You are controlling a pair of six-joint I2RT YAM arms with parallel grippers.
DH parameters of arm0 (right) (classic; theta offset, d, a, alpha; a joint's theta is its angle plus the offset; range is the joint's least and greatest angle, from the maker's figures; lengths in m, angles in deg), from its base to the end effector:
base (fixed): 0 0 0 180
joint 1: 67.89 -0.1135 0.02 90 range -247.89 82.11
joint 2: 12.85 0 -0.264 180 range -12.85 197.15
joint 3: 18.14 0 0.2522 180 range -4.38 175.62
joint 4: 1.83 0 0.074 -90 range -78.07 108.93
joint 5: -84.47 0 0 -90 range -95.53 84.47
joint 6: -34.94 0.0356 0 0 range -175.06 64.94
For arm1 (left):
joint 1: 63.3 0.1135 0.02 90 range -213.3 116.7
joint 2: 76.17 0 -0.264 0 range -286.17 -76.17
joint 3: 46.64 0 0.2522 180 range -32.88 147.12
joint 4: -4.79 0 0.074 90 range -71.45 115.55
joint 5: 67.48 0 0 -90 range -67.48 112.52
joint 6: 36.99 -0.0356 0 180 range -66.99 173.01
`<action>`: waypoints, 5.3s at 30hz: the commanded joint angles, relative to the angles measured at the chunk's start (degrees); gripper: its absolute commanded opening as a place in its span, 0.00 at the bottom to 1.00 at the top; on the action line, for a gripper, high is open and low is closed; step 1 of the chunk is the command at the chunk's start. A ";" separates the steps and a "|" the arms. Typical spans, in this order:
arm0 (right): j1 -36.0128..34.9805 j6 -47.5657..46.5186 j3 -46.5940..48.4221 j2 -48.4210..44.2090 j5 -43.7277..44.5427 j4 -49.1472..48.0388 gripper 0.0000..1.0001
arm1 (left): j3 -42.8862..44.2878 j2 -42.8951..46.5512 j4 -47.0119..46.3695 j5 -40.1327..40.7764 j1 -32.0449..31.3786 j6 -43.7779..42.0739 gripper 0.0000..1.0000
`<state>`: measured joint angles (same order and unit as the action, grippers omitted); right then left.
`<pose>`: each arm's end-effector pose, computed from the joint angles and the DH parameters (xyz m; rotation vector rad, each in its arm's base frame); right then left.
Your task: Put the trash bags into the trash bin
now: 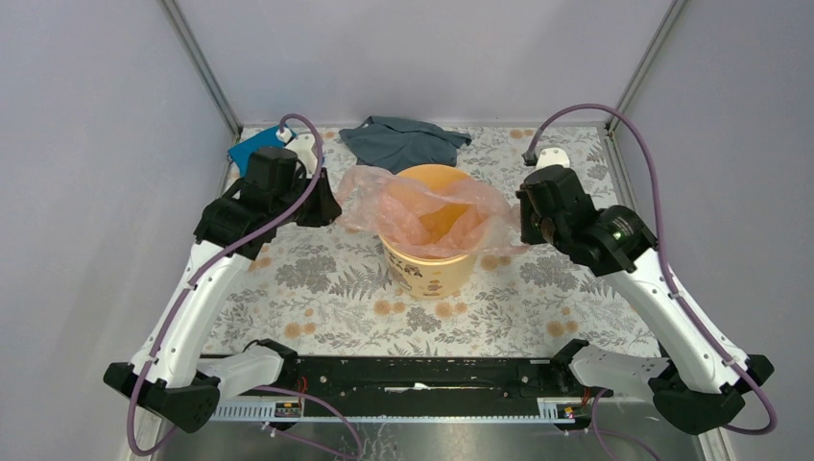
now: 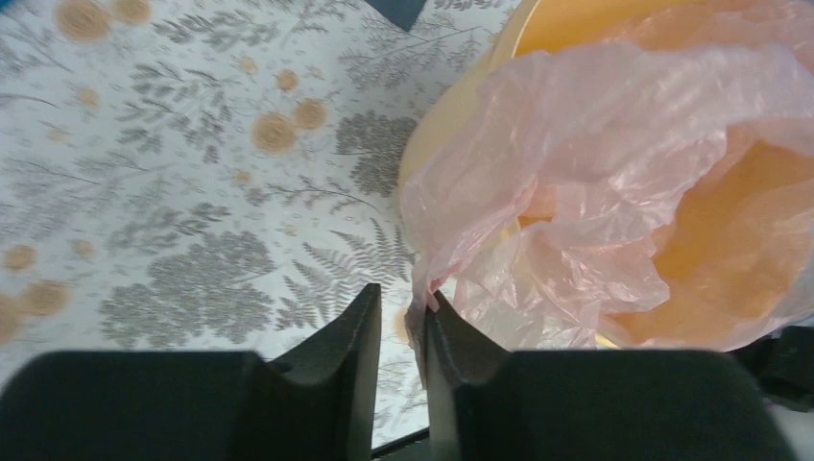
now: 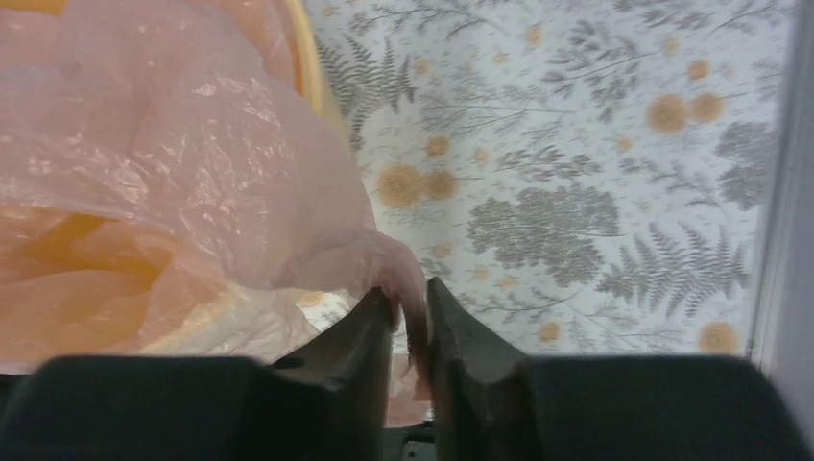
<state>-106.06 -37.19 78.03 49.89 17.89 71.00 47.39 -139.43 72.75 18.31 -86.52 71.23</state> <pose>0.1597 0.1075 0.4194 -0.1742 2.1869 0.0853 0.1875 -0.0833 0.4121 0.1398 2.2561 -0.4747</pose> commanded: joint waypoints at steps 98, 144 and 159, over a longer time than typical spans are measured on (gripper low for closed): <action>0.03 13.12 -40.84 -16.99 -2.58 -37.75 0.42 | -38.86 10.75 -35.17 -6.16 0.20 23.46 0.13; 0.12 -5.96 -19.93 -7.95 -4.23 -39.65 0.13 | -14.29 0.51 -34.19 -6.62 0.37 4.36 0.29; 11.15 -3.44 -15.57 6.06 -17.42 -45.61 0.07 | -13.42 -13.30 -45.69 -10.98 4.55 11.80 0.19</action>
<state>-96.73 -41.67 59.17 54.88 5.50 28.22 34.36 -153.68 36.25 9.57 -83.66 80.08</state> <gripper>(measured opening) 0.066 0.181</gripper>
